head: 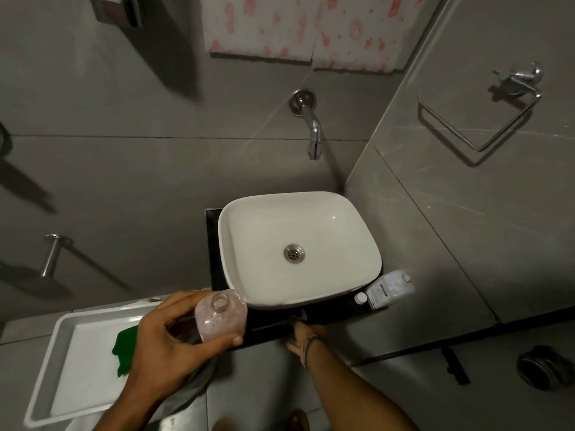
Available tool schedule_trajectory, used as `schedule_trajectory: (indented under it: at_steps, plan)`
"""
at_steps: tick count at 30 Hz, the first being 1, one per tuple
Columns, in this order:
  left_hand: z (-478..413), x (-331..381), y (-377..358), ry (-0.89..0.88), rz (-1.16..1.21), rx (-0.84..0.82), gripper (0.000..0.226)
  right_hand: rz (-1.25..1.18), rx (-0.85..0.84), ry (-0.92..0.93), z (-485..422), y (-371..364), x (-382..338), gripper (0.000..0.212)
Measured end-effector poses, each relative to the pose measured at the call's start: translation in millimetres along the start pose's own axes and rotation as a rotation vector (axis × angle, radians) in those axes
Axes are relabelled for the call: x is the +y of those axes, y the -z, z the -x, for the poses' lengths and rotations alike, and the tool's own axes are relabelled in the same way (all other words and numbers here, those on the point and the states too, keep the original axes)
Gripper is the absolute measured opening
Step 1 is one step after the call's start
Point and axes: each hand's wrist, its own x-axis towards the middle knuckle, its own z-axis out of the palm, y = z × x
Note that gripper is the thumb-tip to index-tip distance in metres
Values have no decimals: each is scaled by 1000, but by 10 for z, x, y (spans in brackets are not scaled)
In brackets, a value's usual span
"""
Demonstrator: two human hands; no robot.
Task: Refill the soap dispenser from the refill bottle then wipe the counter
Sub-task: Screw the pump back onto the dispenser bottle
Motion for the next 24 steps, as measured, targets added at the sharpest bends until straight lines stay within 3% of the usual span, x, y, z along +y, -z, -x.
schedule_trajectory:
  at_steps: [5, 11, 13, 15, 16, 20, 24]
  plan:
    - [72, -65, 103, -55, -47, 1, 66, -86, 90, 25, 14, -225, -12, 49]
    - [100, -147, 170, -75, -46, 22, 63, -193, -22, -28, -25, -247, 27, 48]
    - [100, -179, 169, -70, -47, 27, 63, -36, -52, -12, 93, -147, 45, 39]
    - [89, -200, 162, -63, -47, 26, 64, -52, -32, 35, 238, 2, 51, 11]
    - [80, -210, 160, -57, -48, 25, 65, -39, 3, 93, 339, 74, 39, 5]
    - [20, -221, 155, -34, -52, 21, 65, 81, -50, 361, 994, 325, -208, 17]
    - [-51, -172, 155, -25, -60, 33, 66, 62, -190, 840, 1993, 312, -834, 15]
